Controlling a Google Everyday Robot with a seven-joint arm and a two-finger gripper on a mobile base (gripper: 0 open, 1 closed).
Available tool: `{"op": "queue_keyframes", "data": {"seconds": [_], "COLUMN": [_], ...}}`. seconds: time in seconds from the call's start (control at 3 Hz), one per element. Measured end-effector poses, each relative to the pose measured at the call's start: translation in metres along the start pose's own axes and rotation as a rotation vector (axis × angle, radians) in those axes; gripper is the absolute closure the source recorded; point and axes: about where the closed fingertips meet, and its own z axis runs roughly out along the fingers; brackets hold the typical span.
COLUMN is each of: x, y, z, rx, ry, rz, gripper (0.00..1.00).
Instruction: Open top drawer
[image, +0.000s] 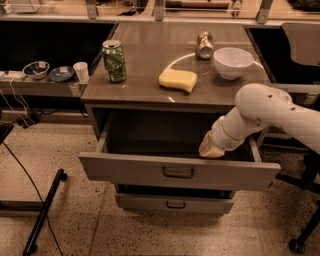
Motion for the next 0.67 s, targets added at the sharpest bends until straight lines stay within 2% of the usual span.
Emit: {"op": "queue_keyframes", "data": {"seconds": [0.33,0.67], "x": [-0.004,-0.007], "y": [0.013,0.028], "z": [0.017,0.011], "rx": [-0.047,-0.111], "ry": [-0.005,-0.099], "rz": [-0.018,-0.017], "gripper": [1.00,1.00]}}
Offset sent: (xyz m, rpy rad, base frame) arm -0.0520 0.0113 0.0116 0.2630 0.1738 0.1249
